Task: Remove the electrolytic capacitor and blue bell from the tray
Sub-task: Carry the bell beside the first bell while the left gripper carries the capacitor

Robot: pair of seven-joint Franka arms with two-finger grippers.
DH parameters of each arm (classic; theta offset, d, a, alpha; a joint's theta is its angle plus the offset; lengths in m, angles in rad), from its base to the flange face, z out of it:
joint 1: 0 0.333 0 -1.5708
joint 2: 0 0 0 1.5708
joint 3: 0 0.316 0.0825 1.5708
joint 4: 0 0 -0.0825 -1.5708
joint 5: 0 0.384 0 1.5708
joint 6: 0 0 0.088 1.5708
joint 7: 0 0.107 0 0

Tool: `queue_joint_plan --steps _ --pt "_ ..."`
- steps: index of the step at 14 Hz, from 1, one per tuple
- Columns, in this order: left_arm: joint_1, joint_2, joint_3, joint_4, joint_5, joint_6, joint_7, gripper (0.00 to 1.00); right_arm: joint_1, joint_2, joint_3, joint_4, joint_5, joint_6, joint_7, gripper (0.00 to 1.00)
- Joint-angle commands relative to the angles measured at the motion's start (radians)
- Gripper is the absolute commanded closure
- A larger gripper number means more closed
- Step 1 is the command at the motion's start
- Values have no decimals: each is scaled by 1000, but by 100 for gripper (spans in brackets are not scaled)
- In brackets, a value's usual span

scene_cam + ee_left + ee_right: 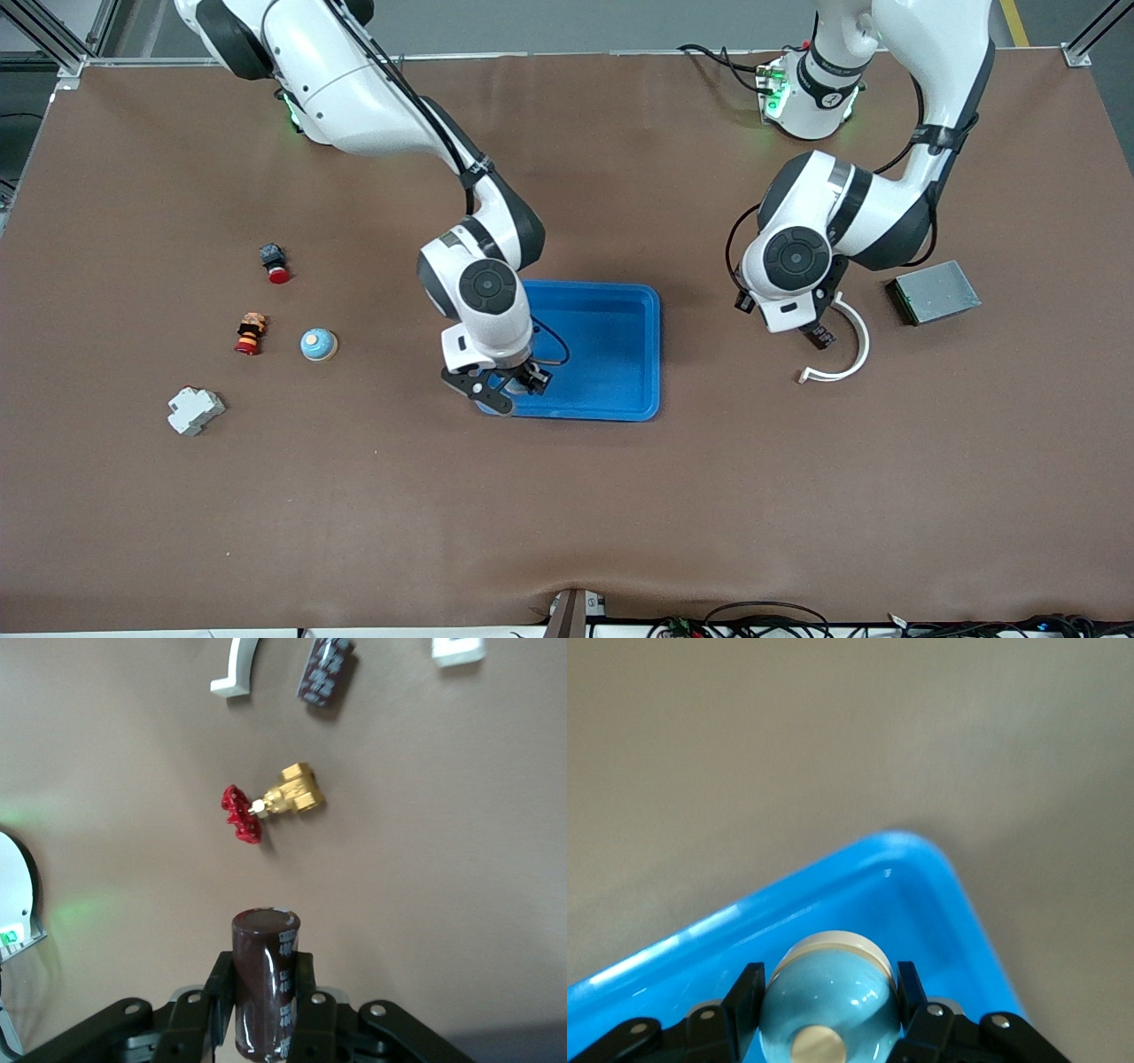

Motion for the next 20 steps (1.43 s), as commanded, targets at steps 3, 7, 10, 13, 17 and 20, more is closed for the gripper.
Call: queue_joint_plan --steps 3,7,10,13,17,20 --pt "10 -4 -9 -77 16 93 18 100 -145 -84 9 -43 2 -109 -305 100" --pt "15 42 0 -73 29 189 18 100 -274 -172 9 -175 2 -60 -546 100" --pt "33 79 0 -64 69 255 13 100 -401 -218 13 -314 20 70 -767 100" --pt "33 98 2 -42 70 288 10 100 -511 -213 15 -368 162 113 -1012 100" --pt "32 95 0 -50 70 283 2 100 -575 -210 10 -396 296 112 -1223 100" --pt "30 96 -1 -53 70 277 -1 100 -585 -210 9 -413 296 115 -1235 100"
